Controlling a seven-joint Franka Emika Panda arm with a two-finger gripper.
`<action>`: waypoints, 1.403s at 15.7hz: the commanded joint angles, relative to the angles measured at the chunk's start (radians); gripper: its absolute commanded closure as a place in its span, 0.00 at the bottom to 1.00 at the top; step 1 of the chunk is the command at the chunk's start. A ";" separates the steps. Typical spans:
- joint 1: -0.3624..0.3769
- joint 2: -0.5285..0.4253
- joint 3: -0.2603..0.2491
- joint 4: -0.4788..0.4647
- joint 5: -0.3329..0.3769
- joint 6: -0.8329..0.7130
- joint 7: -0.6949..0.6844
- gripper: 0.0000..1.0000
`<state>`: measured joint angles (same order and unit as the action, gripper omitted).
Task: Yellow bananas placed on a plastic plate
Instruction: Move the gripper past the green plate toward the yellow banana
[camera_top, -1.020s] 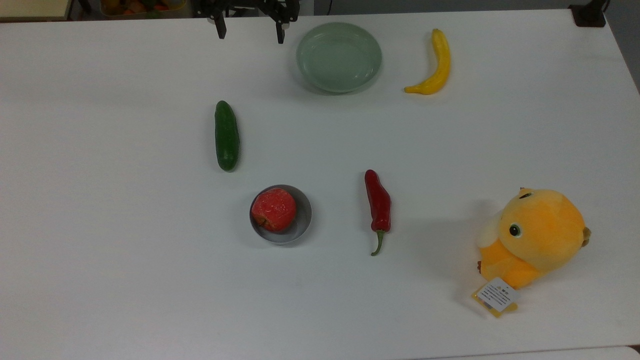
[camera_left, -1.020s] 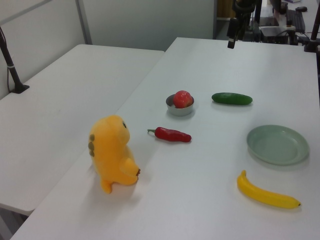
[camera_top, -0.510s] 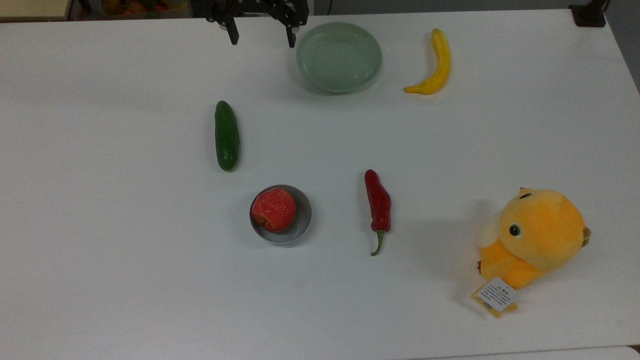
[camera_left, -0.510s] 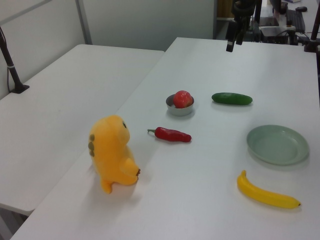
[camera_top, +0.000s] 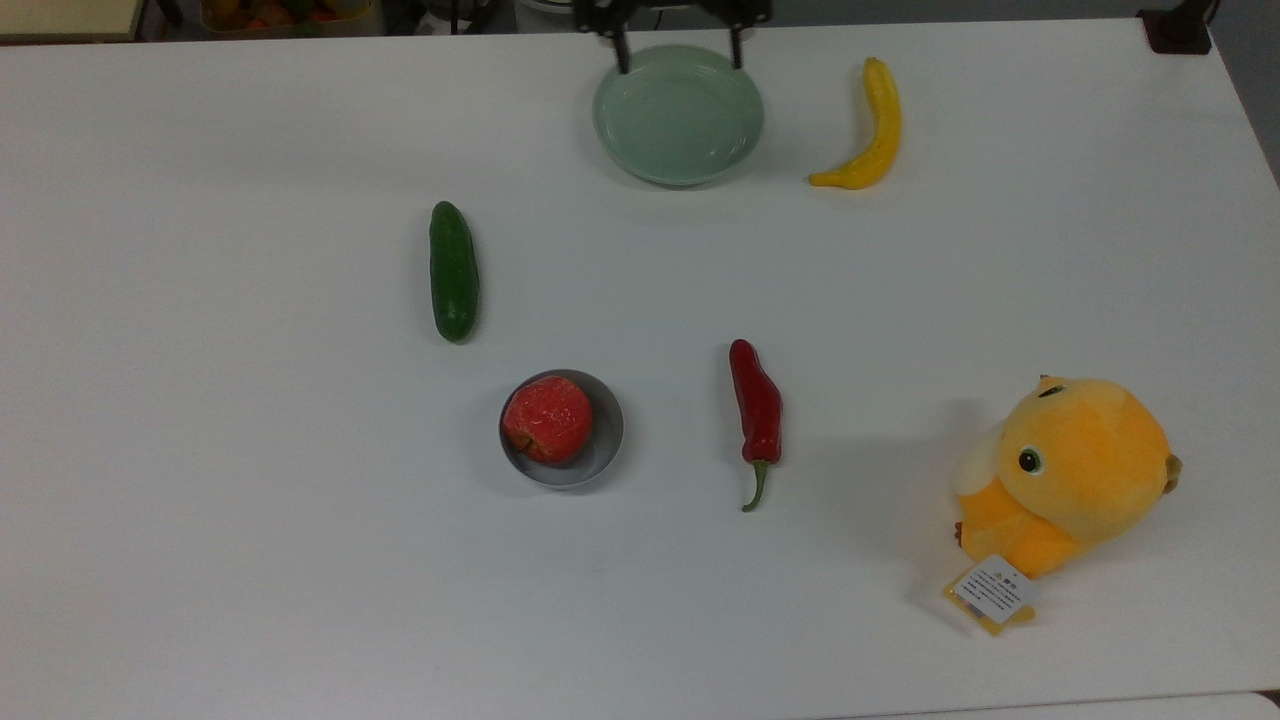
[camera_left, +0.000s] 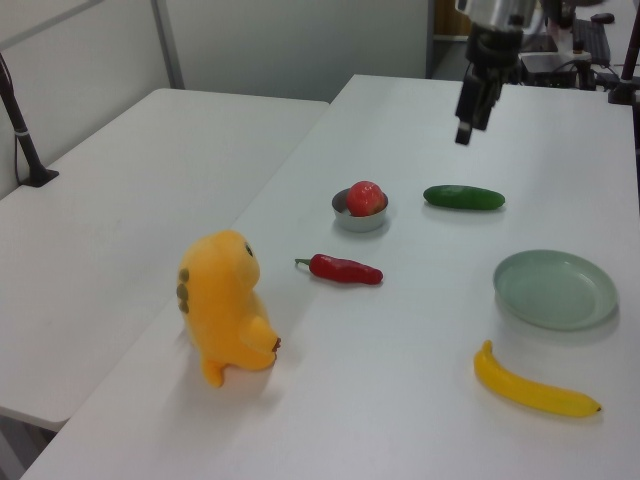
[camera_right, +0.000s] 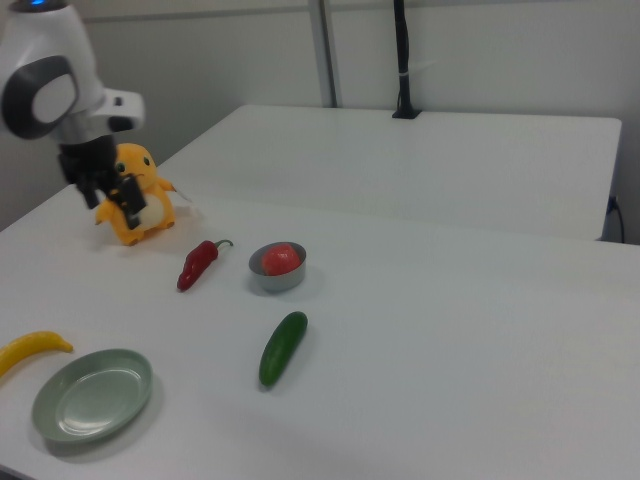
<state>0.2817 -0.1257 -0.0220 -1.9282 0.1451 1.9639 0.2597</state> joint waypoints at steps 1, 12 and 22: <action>0.094 -0.095 -0.004 -0.133 0.008 0.055 0.035 0.00; 0.231 -0.019 0.100 -0.215 0.090 0.125 0.229 0.00; 0.280 0.204 0.189 -0.218 0.067 0.317 0.447 0.00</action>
<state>0.5360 0.0304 0.1680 -2.1492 0.2193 2.2502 0.6827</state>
